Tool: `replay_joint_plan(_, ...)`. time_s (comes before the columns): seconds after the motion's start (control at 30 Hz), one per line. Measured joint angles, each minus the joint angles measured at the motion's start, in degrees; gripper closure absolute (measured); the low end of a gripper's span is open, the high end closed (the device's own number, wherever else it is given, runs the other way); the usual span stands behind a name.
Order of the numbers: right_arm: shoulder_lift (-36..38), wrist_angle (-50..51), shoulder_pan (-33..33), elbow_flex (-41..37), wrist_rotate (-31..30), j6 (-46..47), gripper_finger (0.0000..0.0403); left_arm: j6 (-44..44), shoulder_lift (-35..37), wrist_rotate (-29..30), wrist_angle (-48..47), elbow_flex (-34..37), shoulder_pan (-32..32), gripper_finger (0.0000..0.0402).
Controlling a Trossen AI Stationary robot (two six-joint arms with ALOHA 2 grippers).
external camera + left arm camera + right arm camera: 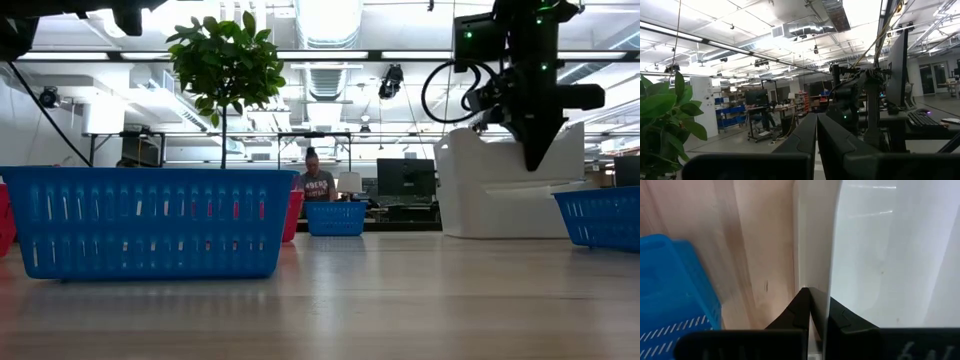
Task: Stack baskets by color
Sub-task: Stack the bottom white bin on the top right bin
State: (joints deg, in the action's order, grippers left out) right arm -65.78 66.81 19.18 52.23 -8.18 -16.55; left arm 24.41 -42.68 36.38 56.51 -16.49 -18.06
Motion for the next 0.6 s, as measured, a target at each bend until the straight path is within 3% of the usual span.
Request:
replay_joint_plan(0.37, 0.0, -4.1, 0.0, -3.8, -1.0, 0.0, 0.039, 0.0, 0.1, 0.0, 0.0, 0.0, 0.0, 0.0402)
replay_joint_plan(0.6, 0.0, -5.9, 0.0, -3.8, -2.4, 1.0, 0.0348, 0.0, 0.1, 0.0, 0.0, 0.0, 0.0, 0.0402)
